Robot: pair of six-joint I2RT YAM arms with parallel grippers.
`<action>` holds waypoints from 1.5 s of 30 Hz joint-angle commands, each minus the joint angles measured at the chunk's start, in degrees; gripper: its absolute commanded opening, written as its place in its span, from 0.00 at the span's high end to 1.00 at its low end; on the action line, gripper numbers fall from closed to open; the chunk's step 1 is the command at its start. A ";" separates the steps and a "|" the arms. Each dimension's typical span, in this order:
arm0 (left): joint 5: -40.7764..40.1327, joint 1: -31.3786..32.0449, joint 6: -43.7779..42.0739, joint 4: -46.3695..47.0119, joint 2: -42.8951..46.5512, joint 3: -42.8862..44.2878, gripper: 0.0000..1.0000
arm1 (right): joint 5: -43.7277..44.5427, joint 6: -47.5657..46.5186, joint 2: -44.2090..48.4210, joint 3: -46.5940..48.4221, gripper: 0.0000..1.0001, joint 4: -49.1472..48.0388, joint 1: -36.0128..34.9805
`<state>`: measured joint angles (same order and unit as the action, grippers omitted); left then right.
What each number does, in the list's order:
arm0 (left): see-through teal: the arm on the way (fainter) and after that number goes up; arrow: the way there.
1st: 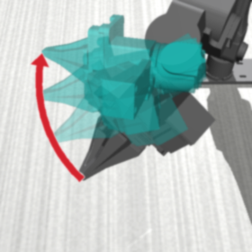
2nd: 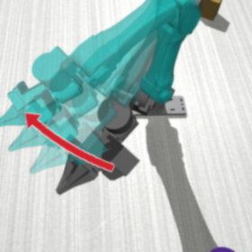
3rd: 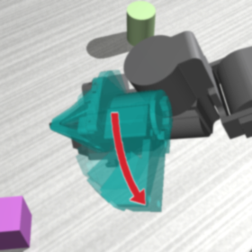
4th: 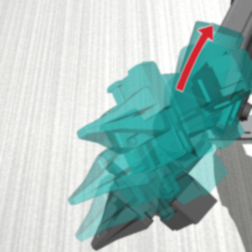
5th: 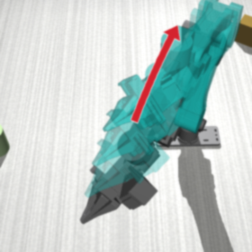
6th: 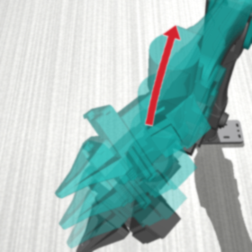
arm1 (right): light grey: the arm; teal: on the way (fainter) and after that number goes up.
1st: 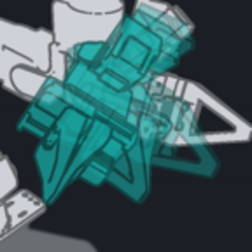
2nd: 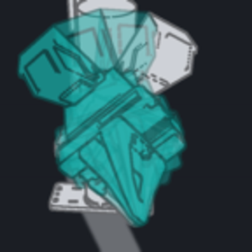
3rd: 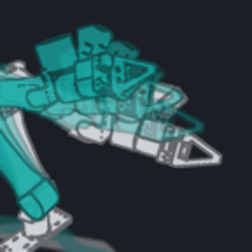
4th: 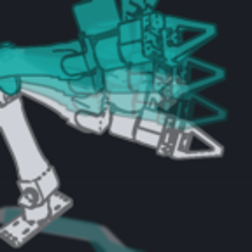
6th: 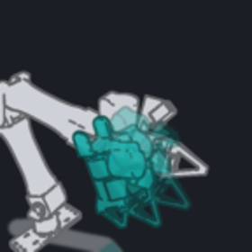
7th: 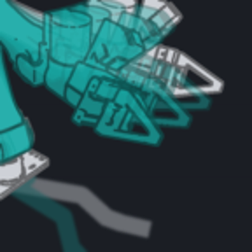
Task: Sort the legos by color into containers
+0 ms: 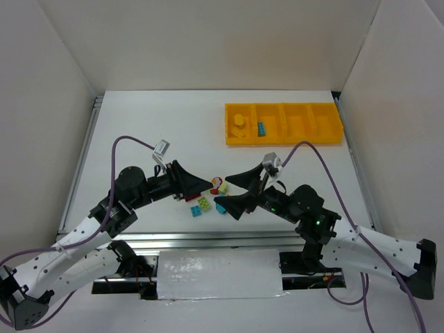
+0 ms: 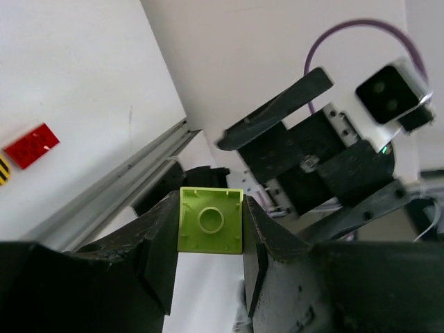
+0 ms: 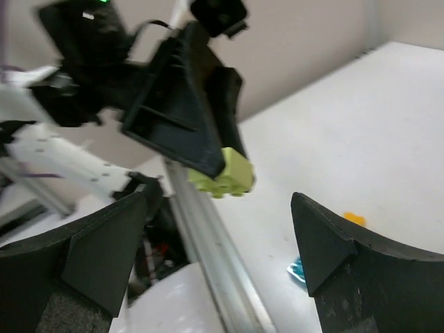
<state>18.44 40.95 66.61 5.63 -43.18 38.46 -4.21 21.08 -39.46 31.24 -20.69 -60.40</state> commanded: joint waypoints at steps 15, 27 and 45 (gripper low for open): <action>-8.33 -0.08 15.13 -2.03 3.89 -1.81 1.00 | 13.87 -13.79 -7.99 5.75 0.09 0.03 -7.01; -6.40 -0.08 16.18 0.61 3.98 -3.12 1.00 | 13.26 -13.26 -17.04 10.59 0.16 -5.50 -7.10; -7.27 -0.08 16.54 -0.27 5.74 -2.95 1.00 | 10.28 -14.49 -18.81 9.18 0.86 -5.77 -7.28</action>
<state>10.28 40.69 83.07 1.30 -38.00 35.14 6.20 6.42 -58.96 40.07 -24.34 -67.37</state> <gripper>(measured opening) 0.473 0.456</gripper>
